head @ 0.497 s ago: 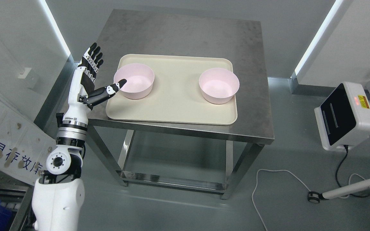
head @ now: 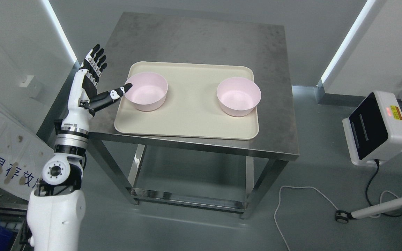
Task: Stack pink IKEA bowls on left shelf middle
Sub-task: 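Reach the left hand toward the pink bowl nearer the left arm, then grasp the rim of the nearer pink bowl with the left hand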
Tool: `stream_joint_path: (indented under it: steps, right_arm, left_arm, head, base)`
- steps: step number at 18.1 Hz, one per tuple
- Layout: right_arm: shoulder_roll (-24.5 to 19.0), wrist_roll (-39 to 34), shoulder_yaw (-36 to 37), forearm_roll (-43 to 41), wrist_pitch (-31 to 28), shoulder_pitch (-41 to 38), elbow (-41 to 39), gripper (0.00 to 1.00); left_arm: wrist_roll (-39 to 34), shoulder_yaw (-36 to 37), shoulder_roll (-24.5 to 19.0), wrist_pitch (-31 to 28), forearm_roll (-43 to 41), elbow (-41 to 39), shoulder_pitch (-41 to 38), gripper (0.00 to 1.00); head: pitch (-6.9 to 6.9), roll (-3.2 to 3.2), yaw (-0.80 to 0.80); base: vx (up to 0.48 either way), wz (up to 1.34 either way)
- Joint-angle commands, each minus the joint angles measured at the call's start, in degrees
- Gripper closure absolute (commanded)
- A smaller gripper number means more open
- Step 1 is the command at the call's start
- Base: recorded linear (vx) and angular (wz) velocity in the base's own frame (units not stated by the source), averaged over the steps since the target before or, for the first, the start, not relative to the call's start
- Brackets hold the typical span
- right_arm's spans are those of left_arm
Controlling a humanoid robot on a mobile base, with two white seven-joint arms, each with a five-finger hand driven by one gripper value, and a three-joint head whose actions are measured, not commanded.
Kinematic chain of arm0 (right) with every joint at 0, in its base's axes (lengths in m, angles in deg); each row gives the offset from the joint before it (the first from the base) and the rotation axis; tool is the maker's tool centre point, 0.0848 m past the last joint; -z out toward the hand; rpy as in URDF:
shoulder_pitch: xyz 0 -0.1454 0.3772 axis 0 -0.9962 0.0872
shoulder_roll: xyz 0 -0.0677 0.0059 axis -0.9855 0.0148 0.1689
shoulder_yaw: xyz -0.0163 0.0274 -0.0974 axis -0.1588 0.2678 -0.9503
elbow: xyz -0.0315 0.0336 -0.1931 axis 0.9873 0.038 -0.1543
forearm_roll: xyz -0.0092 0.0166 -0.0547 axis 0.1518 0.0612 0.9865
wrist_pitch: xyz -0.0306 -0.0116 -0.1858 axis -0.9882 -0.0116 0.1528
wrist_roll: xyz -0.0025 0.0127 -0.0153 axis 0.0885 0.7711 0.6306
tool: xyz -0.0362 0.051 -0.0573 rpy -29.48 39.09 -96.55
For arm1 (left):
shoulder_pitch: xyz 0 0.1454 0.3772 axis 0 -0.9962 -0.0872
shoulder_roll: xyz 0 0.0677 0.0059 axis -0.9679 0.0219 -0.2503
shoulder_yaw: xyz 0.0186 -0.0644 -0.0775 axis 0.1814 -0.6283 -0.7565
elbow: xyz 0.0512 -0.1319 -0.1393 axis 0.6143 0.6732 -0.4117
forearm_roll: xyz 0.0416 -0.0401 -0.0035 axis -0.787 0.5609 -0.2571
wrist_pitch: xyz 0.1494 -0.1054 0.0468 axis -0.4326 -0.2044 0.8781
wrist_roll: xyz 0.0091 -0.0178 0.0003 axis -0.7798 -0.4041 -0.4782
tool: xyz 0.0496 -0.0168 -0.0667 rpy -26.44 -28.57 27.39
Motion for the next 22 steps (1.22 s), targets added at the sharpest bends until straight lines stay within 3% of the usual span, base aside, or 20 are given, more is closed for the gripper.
stream_joint_path:
  steps: [1,4,7,10,14,22]
  right_arm:
    - [1.0,0.0,0.6,0.0,0.0,-1.7,-1.9,0.0]
    - [1.0,0.0,0.6,0.0,0.0,-1.7,-1.9,0.0]
    - [1.0,0.0,0.6,0.0,0.0,-1.7,-1.9,0.0]
    - [1.0,0.0,0.6,0.0,0.0,-1.7,-1.9,0.0]
    - [1.0,0.0,0.6,0.0,0.0,-1.7,-1.9,0.0]
    - [1.0,0.0,0.6,0.0,0.0,-1.7,-1.9,0.0]
  left_arm:
    - [5.8,7.1,-11.2,-4.9,-2.5,4.9,12.8,0.0]
    - [15.1,17.3,-15.6,-4.9,-11.6,9.4,18.9,0.0]
    - [22.3,18.8,-17.4,-5.0,-24.4,14.2,22.9,0.02]
    - [28.2,19.4,-17.4,-5.2,-30.1,18.8,25.2,0.05]
    - [29.1,23.4,-17.7,-5.2,-34.5,28.2,31.2,0.06]
    - [33.4,28.2,-17.9,-5.2,-34.7,31.2,33.0,0.14]
  head:
    - [0.0,0.0,0.0]
    - [0.0,0.0,0.0]
    - [0.0,0.0,0.0]
    - [0.0,0.0,0.0]
    - [0.0,0.0,0.0]
    - [0.0,0.0,0.0]
  base:
    - [-0.008,0.01]
    - [-0.003,0.0]
    - [0.0,0.0]
    - [0.0,0.0]
    - [0.0,0.0]
    - [0.0,0.0]
